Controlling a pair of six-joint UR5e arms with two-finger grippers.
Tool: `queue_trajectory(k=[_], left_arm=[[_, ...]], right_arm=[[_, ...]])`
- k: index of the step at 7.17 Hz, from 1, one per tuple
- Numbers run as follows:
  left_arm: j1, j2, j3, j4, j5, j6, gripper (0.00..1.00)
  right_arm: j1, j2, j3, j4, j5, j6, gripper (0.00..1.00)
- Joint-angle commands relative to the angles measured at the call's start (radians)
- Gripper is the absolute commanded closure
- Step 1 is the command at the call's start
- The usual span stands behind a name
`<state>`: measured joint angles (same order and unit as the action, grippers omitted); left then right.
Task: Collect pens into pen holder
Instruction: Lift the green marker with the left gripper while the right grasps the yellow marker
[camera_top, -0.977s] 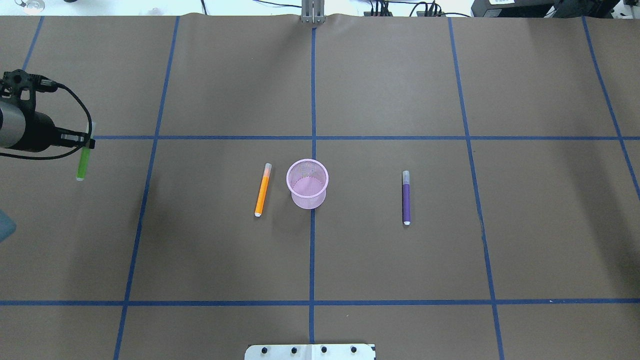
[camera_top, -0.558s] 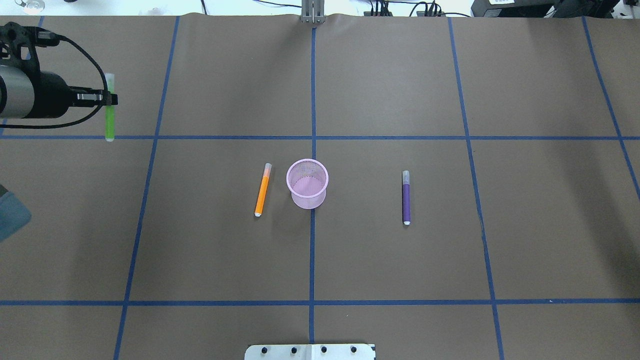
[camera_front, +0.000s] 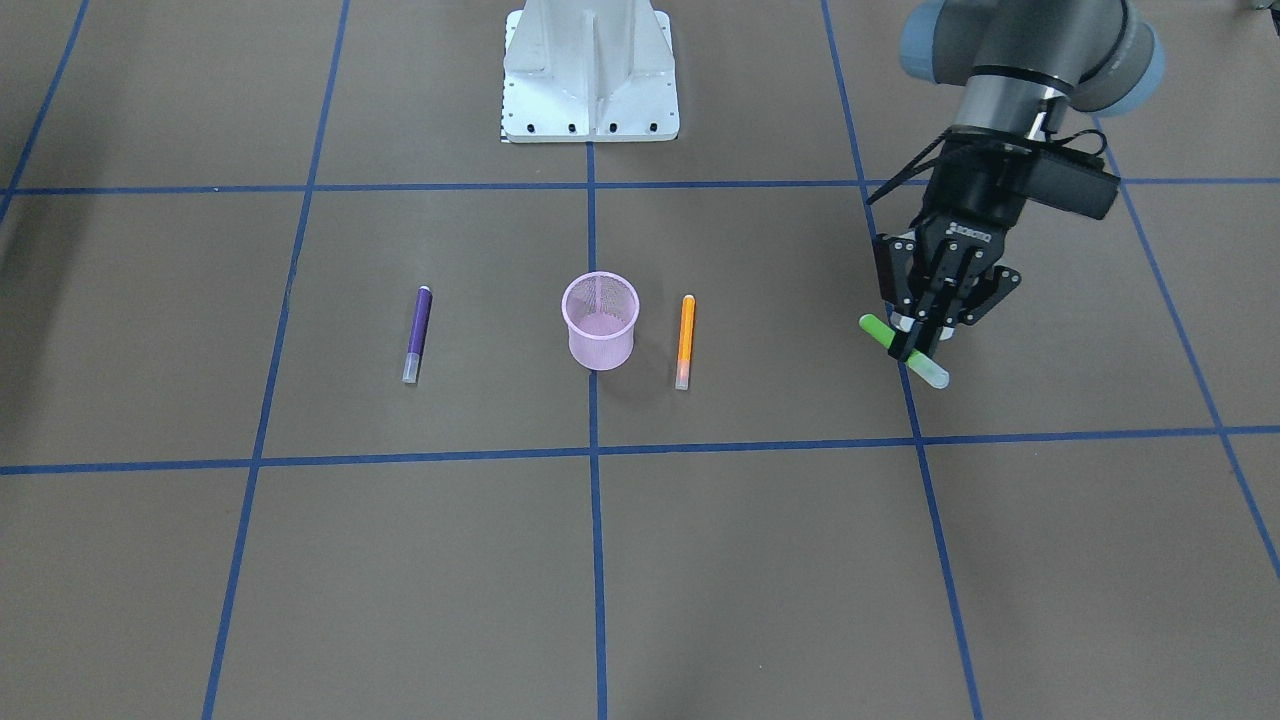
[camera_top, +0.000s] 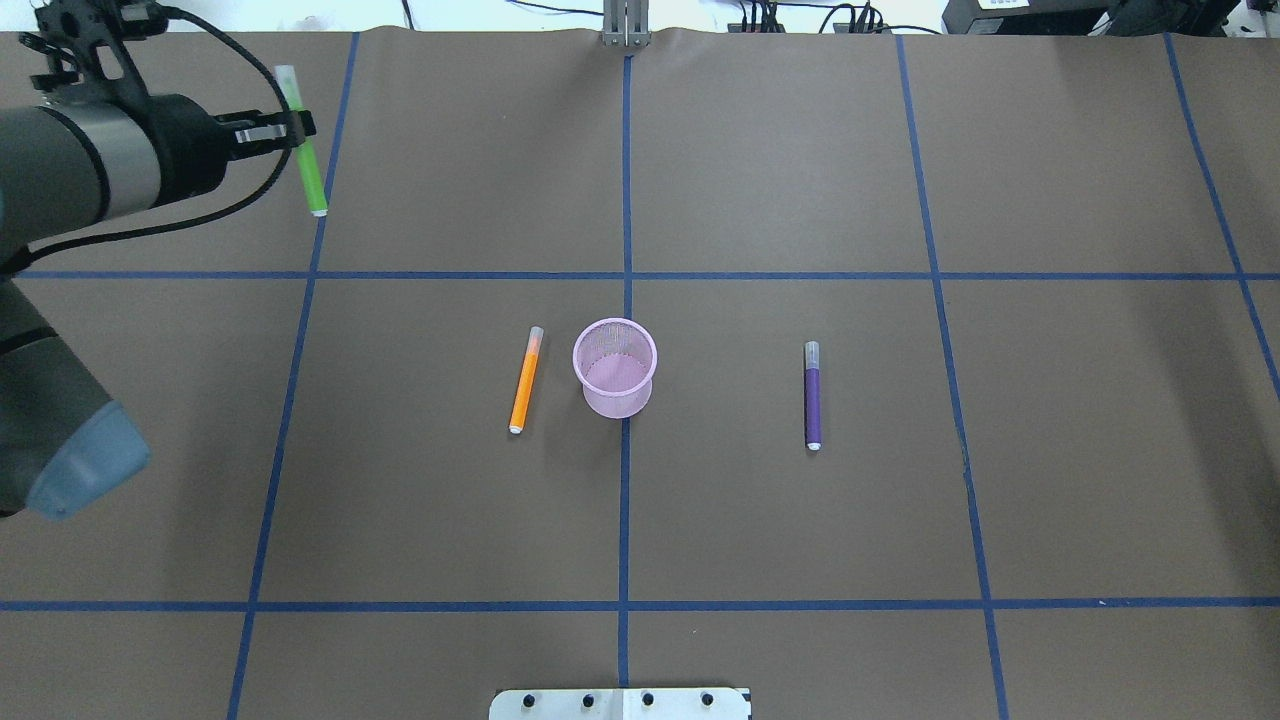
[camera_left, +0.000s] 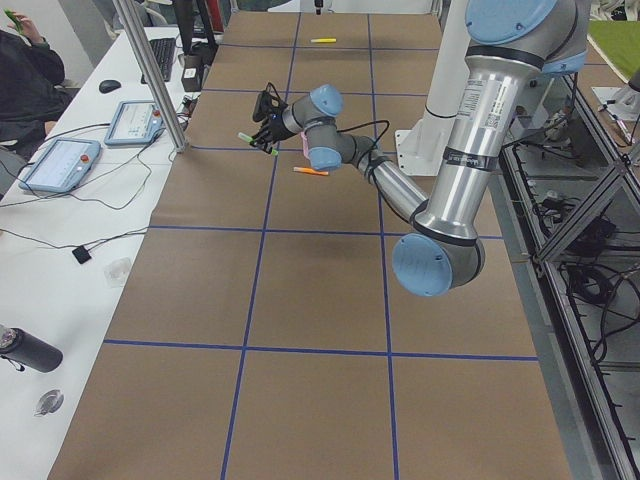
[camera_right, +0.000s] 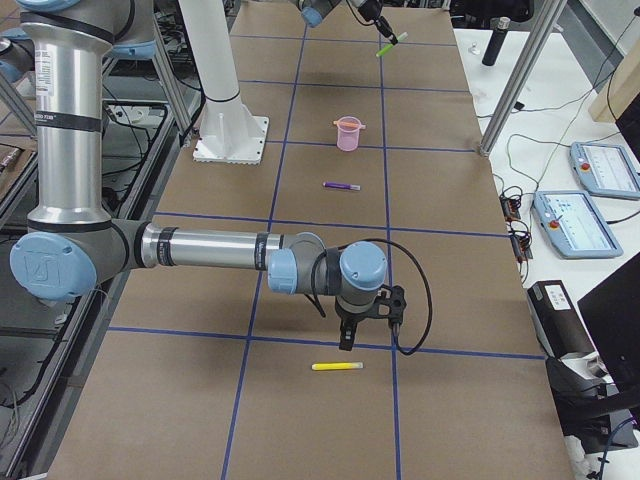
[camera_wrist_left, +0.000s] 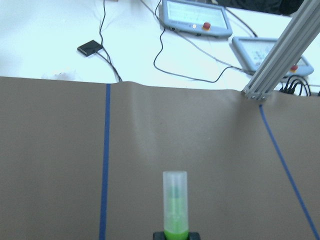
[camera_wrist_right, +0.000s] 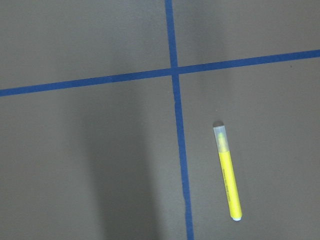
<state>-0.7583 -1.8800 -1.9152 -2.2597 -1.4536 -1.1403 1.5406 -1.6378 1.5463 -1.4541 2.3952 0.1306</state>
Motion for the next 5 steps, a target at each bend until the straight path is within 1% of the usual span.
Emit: queue_trajectory(k=[1,2,3,5], left_arm=[[0.120,-0.051,0.054,-0.004,0.183,-0.007,1.00],[0.126,-0.100,0.095,-0.004,0.185,-0.007,1.00],[0.128,-0.125,0.123,-0.004,0.193,-0.007,1.00],[0.129,-0.137,0.124,-0.003,0.193,-0.006,1.00]], right_arm=[[-0.029,0.027,-0.194,0.257,-0.081,0.007,0.00],[-0.039,0.036,-0.210,0.261,-0.088,0.010,0.00],[-0.057,0.045,-0.251,0.267,-0.091,0.011,0.00],[-0.135,0.087,-0.323,0.342,-0.122,0.011,0.00]])
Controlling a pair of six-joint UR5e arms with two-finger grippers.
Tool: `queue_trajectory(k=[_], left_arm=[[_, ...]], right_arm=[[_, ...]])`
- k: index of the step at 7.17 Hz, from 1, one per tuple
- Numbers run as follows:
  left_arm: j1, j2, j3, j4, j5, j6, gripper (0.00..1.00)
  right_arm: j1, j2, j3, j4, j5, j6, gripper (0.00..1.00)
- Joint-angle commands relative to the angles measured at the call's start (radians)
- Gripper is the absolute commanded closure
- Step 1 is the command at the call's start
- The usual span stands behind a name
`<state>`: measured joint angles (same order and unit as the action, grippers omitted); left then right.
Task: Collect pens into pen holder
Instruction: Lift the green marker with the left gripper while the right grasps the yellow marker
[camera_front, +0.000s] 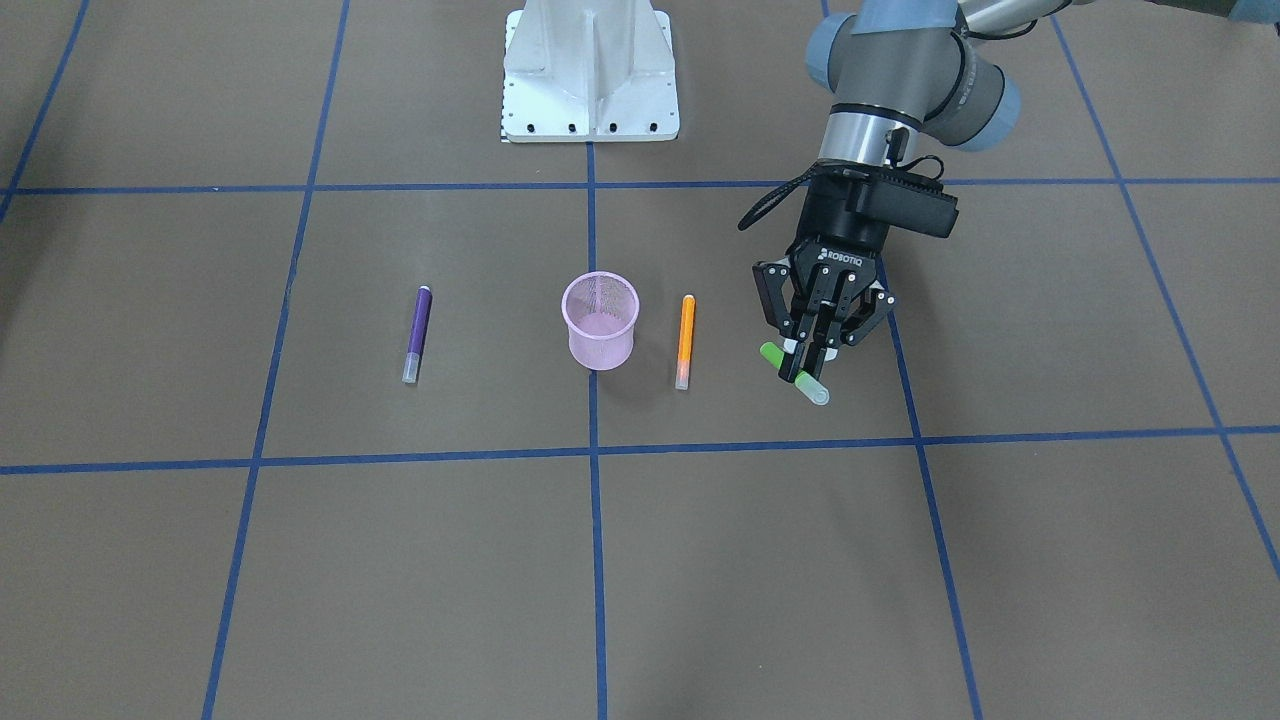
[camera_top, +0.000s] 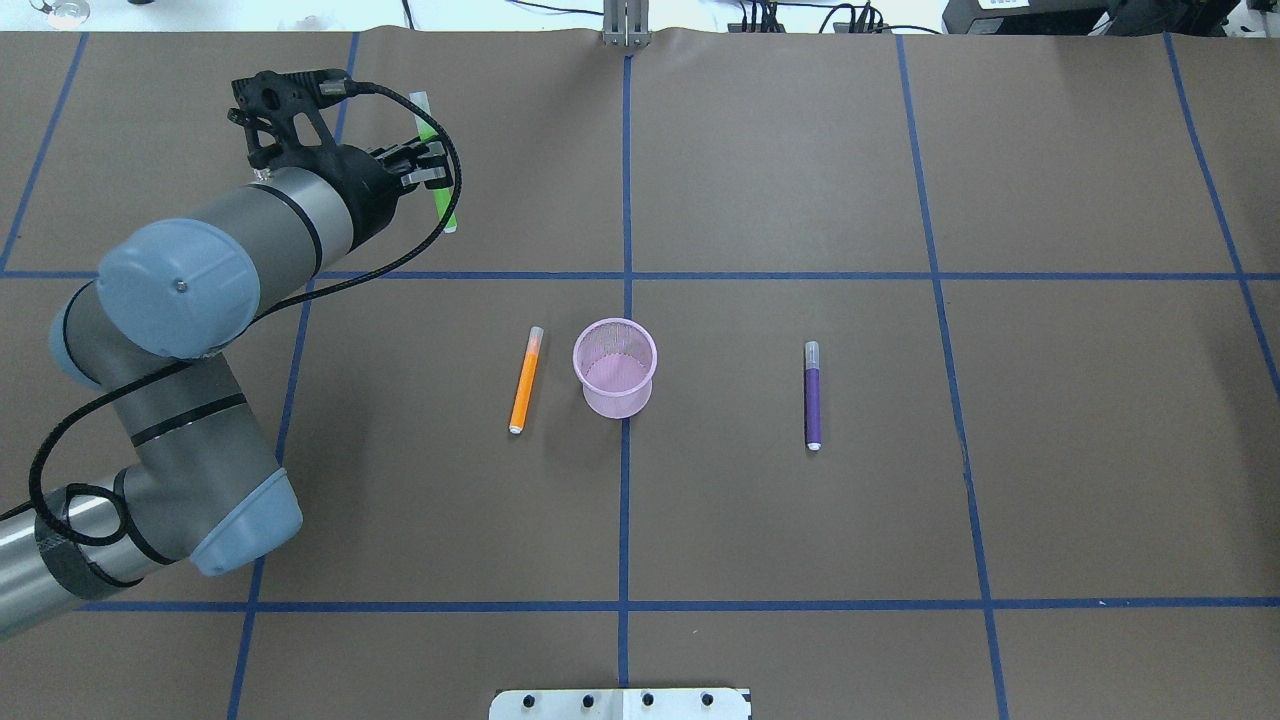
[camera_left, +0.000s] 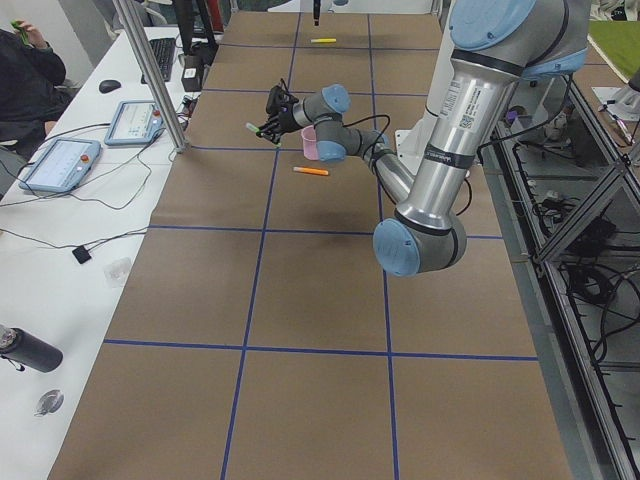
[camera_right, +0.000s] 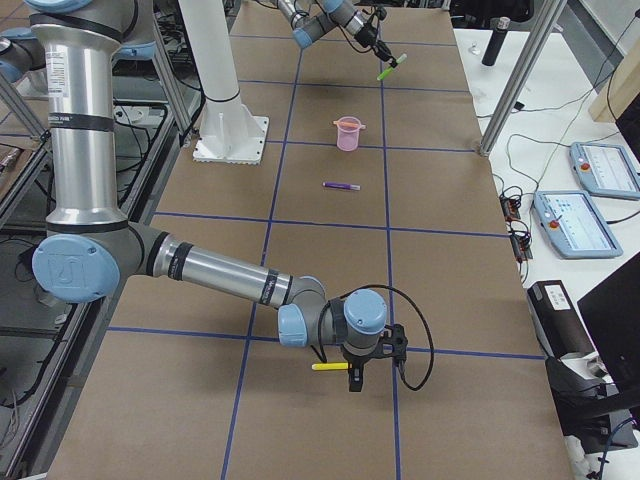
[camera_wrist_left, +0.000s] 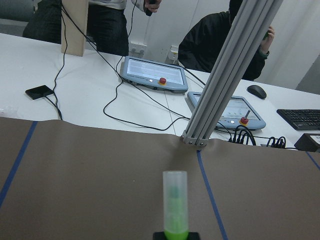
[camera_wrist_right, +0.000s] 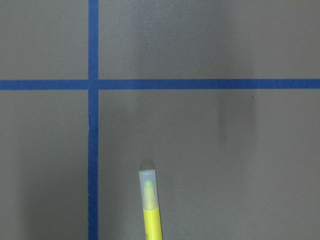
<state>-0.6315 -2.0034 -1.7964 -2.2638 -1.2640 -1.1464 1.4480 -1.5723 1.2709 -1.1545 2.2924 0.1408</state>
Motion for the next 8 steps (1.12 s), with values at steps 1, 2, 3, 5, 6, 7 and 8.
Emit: queue_trajectory(k=[1,2,3,5,6,7,8], left_arm=[[0.007,-0.020,0.005,0.001,0.003,0.001,1.00],[0.010,-0.021,0.005,0.001,0.003,0.001,1.00],[0.010,-0.021,0.005,0.001,0.003,0.001,1.00],[0.010,-0.021,0.006,0.001,0.002,0.001,1.00],[0.010,-0.021,0.006,0.001,0.002,0.001,1.00],[0.013,-0.021,0.008,0.001,0.002,0.001,1.00],[0.018,-0.020,0.009,0.001,0.002,0.002,1.00]], right_arm=[[-0.049,0.021,-0.074,0.091,-0.017,0.002,0.00],[-0.055,0.020,-0.087,0.107,-0.016,0.002,0.00],[-0.057,0.017,-0.088,0.107,-0.010,0.002,0.01],[-0.060,0.015,-0.111,0.107,0.010,0.002,0.07],[-0.064,0.017,-0.114,0.107,0.015,0.003,0.14],[-0.067,0.017,-0.114,0.107,0.018,0.003,0.27],[-0.072,0.017,-0.114,0.105,0.016,0.003,0.36]])
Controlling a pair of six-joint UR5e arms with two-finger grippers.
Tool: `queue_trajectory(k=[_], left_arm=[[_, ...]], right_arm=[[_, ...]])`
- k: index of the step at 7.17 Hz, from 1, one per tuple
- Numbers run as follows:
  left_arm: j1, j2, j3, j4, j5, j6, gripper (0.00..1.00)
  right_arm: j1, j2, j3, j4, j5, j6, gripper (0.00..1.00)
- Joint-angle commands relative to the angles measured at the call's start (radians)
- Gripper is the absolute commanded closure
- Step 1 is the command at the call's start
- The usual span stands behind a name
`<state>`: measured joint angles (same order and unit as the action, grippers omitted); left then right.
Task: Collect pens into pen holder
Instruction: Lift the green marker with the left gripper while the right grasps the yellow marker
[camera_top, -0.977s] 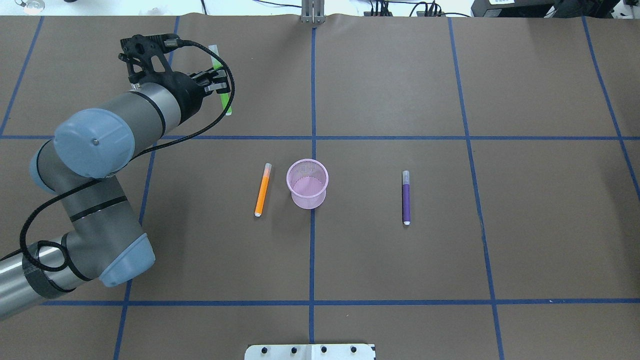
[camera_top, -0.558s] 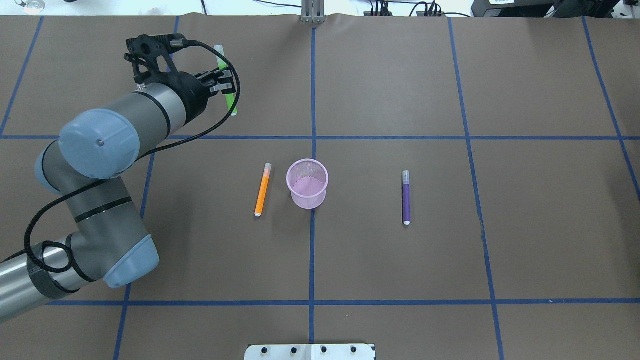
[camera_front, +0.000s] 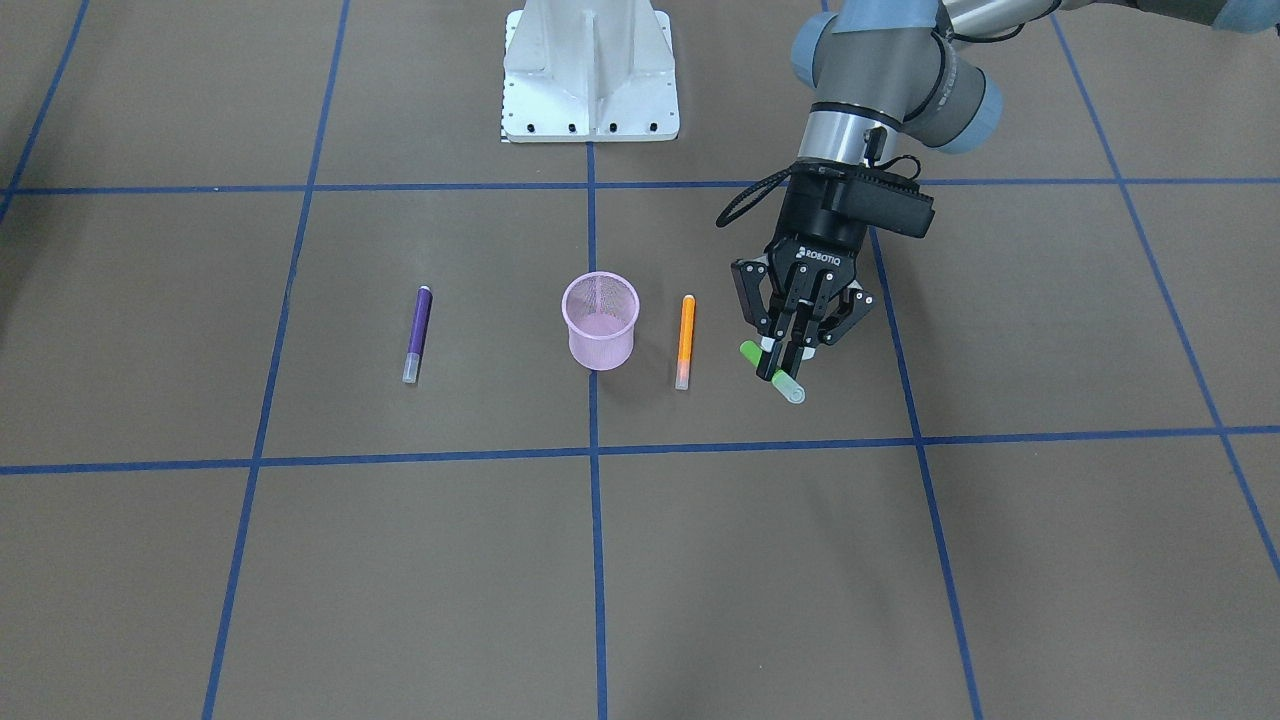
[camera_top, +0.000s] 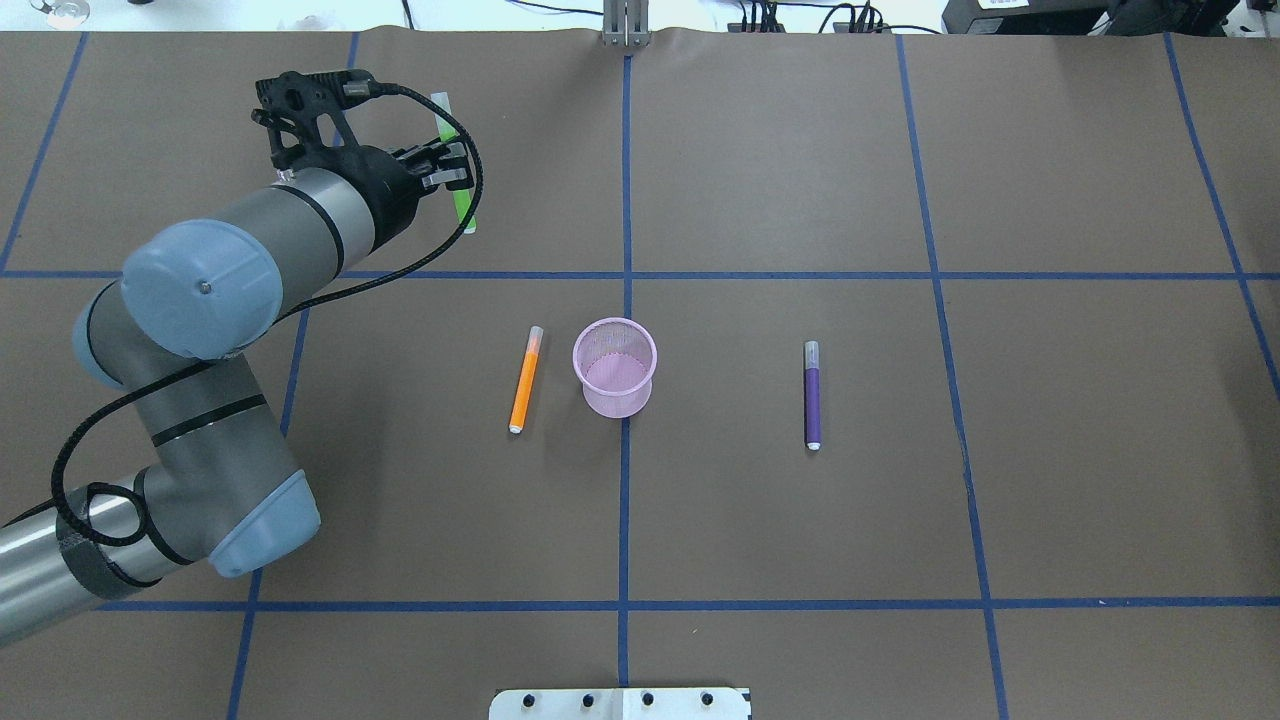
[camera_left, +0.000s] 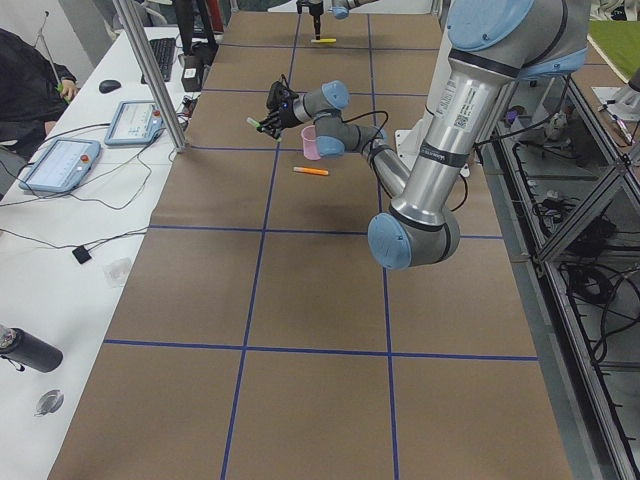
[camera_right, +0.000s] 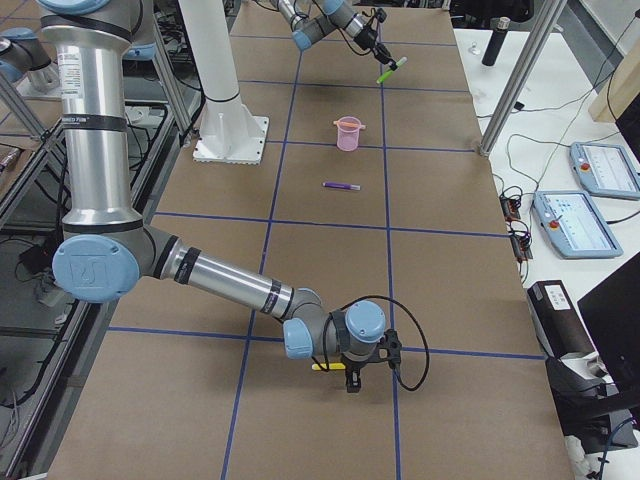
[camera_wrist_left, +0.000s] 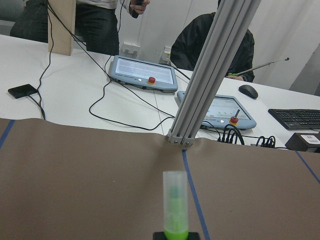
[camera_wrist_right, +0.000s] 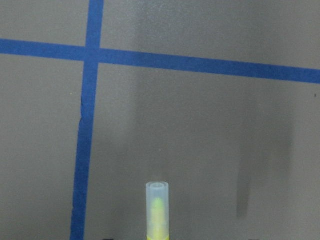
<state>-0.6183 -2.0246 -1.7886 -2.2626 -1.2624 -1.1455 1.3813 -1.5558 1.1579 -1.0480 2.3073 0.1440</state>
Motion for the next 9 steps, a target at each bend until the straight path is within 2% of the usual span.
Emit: queue_trajectory(k=[1,2,6,7,8,9], left_arm=[[0.005,0.001,0.000,0.000,0.000,0.001,1.00],[0.005,0.001,0.000,0.000,0.000,0.001,1.00],[0.006,0.001,0.000,0.000,0.000,0.001,1.00],[0.005,0.001,0.000,0.000,0.000,0.001,1.00],[0.006,0.001,0.000,0.000,0.000,0.001,1.00],[0.005,0.001,0.000,0.000,0.000,0.003,1.00]], right_arm=[[-0.010,0.000,-0.001,-0.001,0.000,0.000,0.40],[-0.010,-0.001,-0.001,-0.001,0.001,0.000,0.47],[-0.027,-0.001,-0.001,-0.001,-0.002,-0.001,0.47],[-0.027,-0.001,-0.001,-0.001,0.000,-0.001,0.51],[-0.027,-0.001,-0.001,-0.001,-0.002,-0.003,0.70],[-0.027,-0.003,-0.001,-0.001,-0.002,-0.003,1.00]])
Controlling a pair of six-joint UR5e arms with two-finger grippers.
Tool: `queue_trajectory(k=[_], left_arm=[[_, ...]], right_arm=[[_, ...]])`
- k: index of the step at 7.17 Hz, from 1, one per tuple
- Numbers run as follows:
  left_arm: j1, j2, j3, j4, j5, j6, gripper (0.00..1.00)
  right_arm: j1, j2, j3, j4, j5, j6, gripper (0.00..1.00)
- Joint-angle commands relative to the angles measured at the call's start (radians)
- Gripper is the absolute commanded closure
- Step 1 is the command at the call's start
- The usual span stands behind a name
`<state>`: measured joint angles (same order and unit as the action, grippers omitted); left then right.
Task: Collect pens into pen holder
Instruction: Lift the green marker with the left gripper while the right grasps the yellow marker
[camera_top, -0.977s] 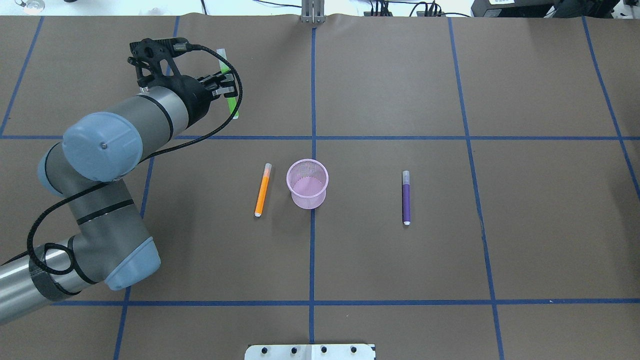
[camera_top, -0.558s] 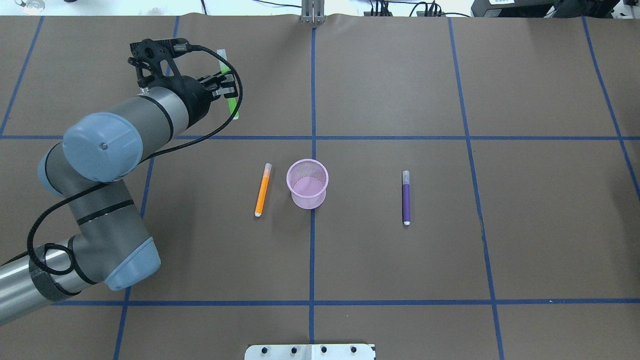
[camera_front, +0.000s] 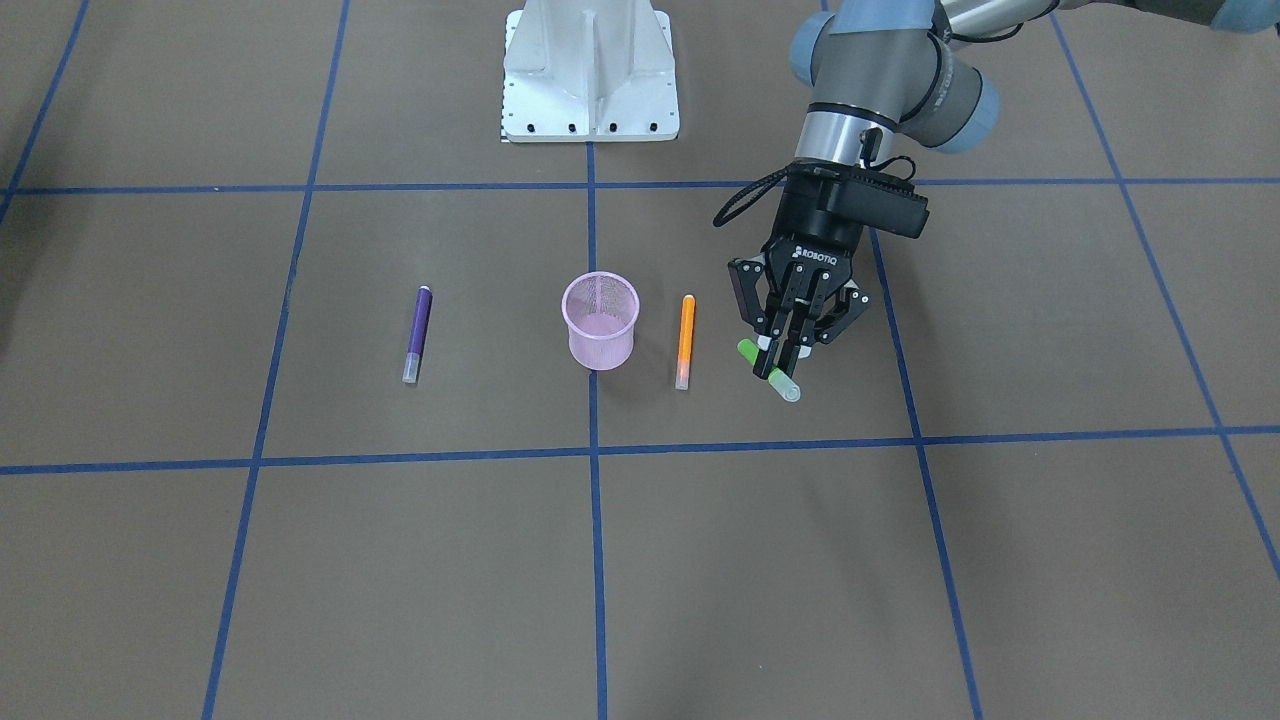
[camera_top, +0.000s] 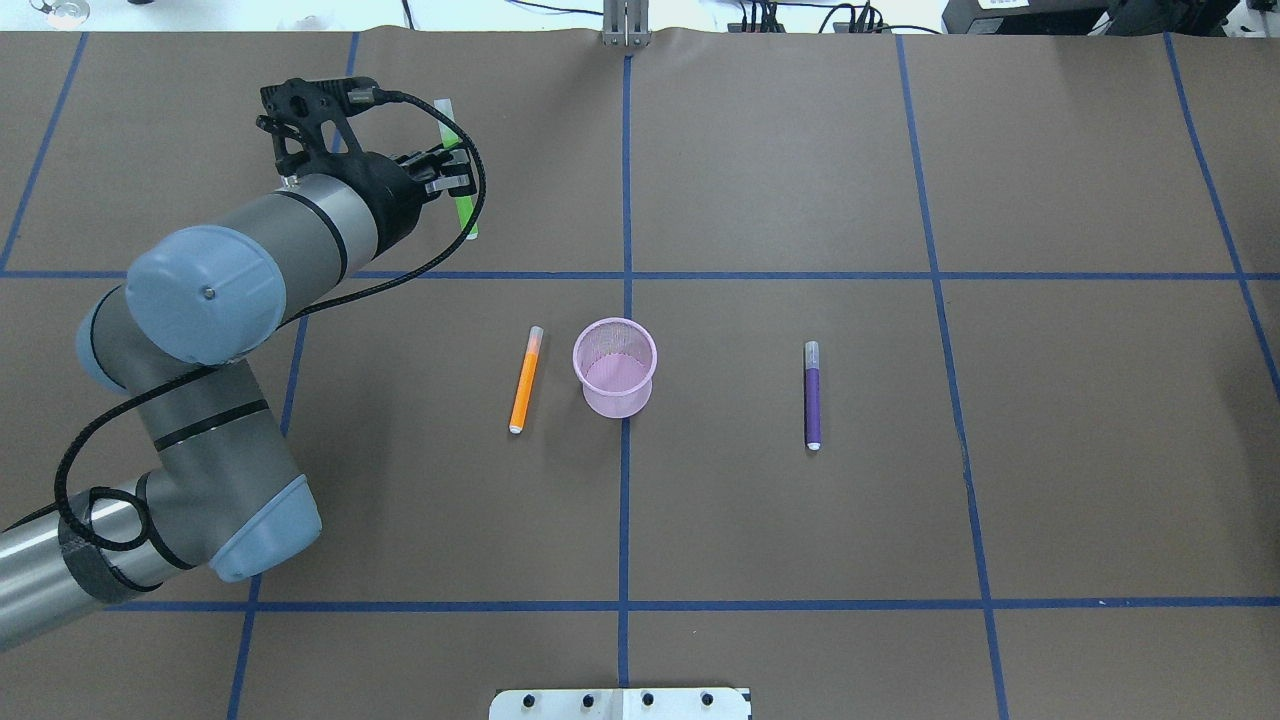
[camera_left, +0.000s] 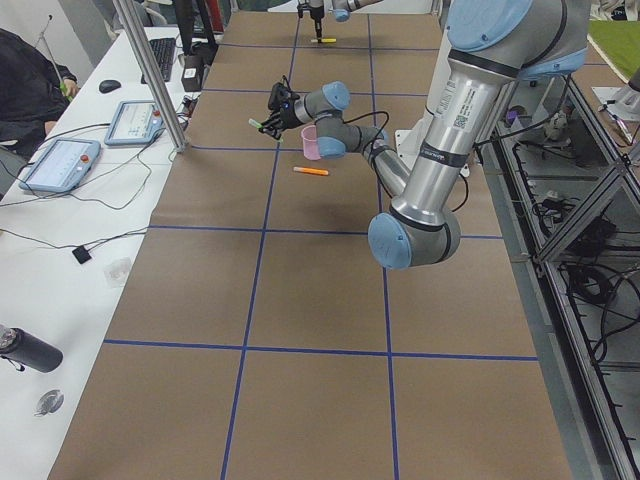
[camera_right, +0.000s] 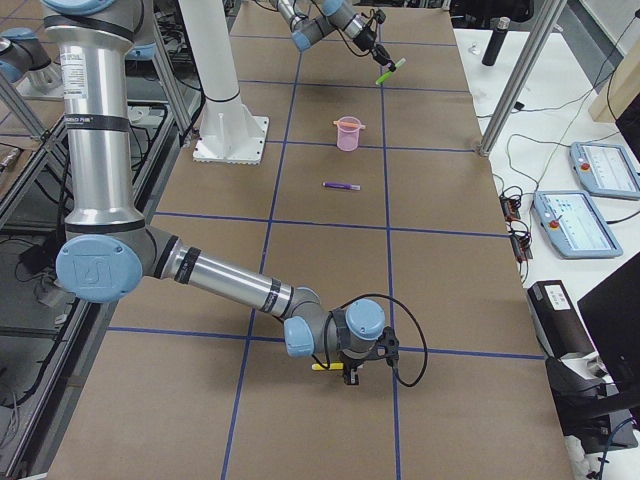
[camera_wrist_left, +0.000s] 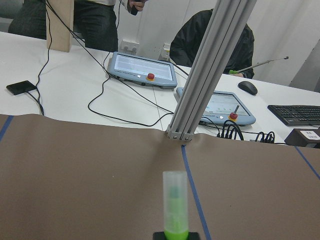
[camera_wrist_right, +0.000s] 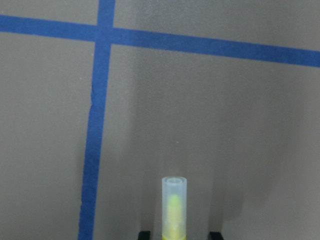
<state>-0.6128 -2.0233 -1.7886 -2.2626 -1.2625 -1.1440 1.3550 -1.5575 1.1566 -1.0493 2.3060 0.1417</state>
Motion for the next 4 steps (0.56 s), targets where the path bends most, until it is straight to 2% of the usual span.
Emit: queue_trajectory(k=[1,2,4], left_arm=[[0.001,-0.001,-0.002,0.000,0.000,0.000,1.00],[0.008,-0.002,0.000,0.000,-0.002,0.003,1.00],[0.065,-0.036,-0.003,-0.023,0.050,0.007,1.00]], right_arm=[[-0.001,0.005,0.006,0.000,-0.002,-0.002,1.00],[0.001,0.005,0.023,0.000,0.003,0.002,1.00],[0.003,0.007,0.136,-0.006,0.004,0.066,1.00]])
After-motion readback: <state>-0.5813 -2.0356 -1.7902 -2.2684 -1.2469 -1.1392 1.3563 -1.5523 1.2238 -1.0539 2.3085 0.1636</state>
